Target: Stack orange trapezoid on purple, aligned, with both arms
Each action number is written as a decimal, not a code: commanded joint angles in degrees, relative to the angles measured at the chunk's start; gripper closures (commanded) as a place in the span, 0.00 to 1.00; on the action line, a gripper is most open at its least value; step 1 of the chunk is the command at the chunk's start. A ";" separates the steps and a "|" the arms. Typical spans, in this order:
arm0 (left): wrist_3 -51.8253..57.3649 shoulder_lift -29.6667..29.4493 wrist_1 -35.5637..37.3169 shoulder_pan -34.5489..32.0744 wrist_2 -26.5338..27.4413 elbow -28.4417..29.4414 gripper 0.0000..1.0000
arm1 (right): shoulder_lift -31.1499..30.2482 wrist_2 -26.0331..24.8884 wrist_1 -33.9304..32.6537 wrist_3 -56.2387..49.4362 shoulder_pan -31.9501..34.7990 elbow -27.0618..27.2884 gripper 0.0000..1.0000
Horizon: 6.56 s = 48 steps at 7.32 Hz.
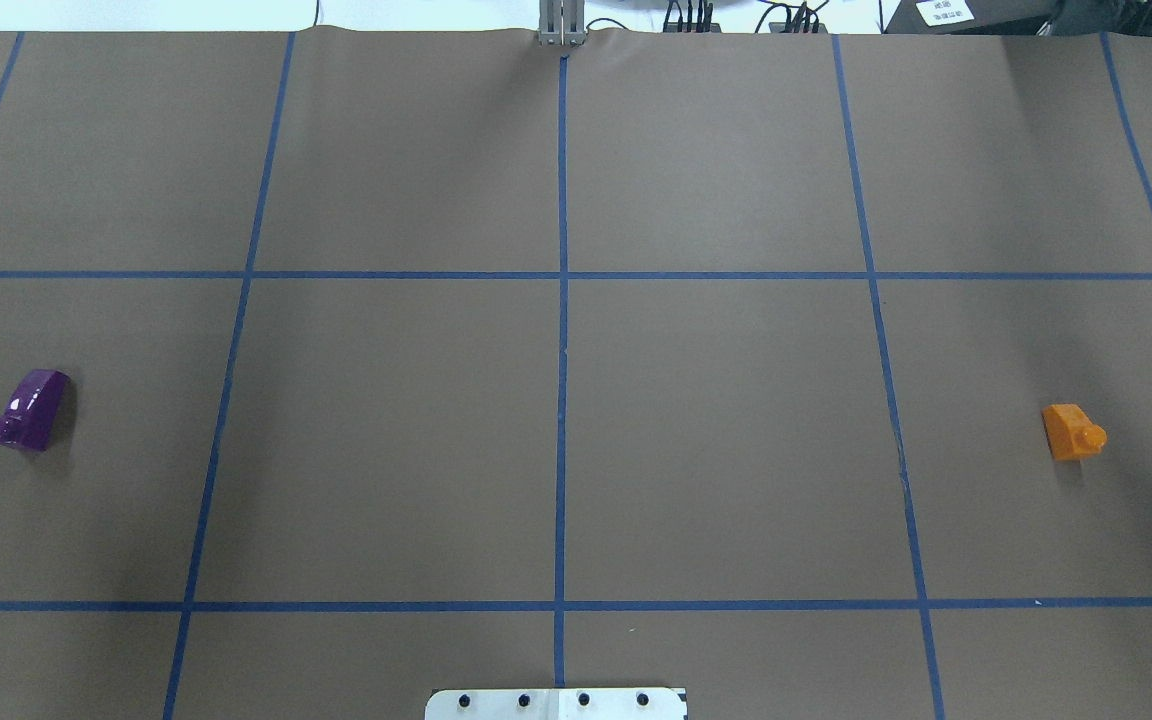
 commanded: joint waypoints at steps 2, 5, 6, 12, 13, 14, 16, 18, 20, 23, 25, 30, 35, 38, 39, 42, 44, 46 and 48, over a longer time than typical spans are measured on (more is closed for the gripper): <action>-22.28 3.81 -8.79 6.86 -1.55 0.90 0.00 | 0.26 1.22 6.32 14.65 -8.73 -1.25 0.00; -46.39 4.44 -18.39 26.59 12.38 0.90 0.00 | 0.35 -0.55 7.12 15.31 -9.82 -1.33 0.00; -50.89 4.35 -19.81 31.27 14.96 0.99 0.00 | 0.44 -0.55 7.12 15.22 -9.82 -1.33 0.00; -53.84 3.30 -19.82 41.42 21.22 2.31 0.33 | 0.44 -1.08 7.12 15.31 -9.82 -1.60 0.00; -53.66 3.30 -19.82 41.60 21.74 3.01 0.35 | 0.44 -1.08 7.12 15.31 -9.91 -1.51 0.00; -53.66 3.30 -19.82 41.68 21.84 3.53 0.41 | 0.44 -1.08 7.12 15.22 -9.99 -1.51 0.00; -53.66 3.30 -19.82 41.69 21.84 3.45 0.76 | 0.44 -1.08 7.12 15.31 -10.00 -1.51 0.00; -54.62 3.12 -19.74 41.69 21.49 0.40 1.00 | 0.44 -1.08 7.12 15.31 -10.08 -1.51 0.00; -57.15 -0.28 -10.31 41.69 21.05 -7.15 1.00 | 0.44 -1.08 7.12 15.30 -10.08 -1.51 0.00; -66.55 -27.18 18.13 48.75 21.84 -8.42 1.00 | 0.36 -0.99 7.12 15.31 -10.26 -1.51 0.00; -67.98 -42.69 28.94 54.76 22.88 -3.97 1.00 | 0.27 -1.08 7.21 15.31 -10.26 -1.51 0.00; -70.27 -61.74 16.77 58.56 27.55 26.36 1.00 | 0.44 -1.08 7.12 15.31 -10.26 -1.60 0.00; -70.01 -65.17 16.48 58.74 27.55 31.31 1.00 | 0.53 -1.52 7.12 15.31 -10.35 -1.60 0.00; -69.92 -65.08 16.48 58.74 27.55 31.40 0.97 | 0.53 -1.61 7.12 15.31 -10.35 -1.60 0.00; -69.83 -64.99 16.48 58.74 27.55 31.57 0.97 | 0.62 -1.61 7.12 15.31 -10.35 -1.60 0.00; -69.92 -64.99 16.57 58.65 27.55 31.58 0.84 | 0.71 -1.61 7.12 15.31 -10.35 -1.60 0.00; -69.92 -64.82 16.48 58.65 27.55 31.58 0.20 | 0.71 -1.61 7.12 15.31 -10.43 -1.60 0.00; -69.92 -64.64 15.61 58.91 27.64 31.66 0.00 | 0.71 -1.61 7.12 15.31 -10.43 -1.60 0.00; -69.75 -64.64 15.95 57.17 27.64 29.31 0.00 | 0.45 -1.52 7.12 16.87 -10.52 -1.51 0.00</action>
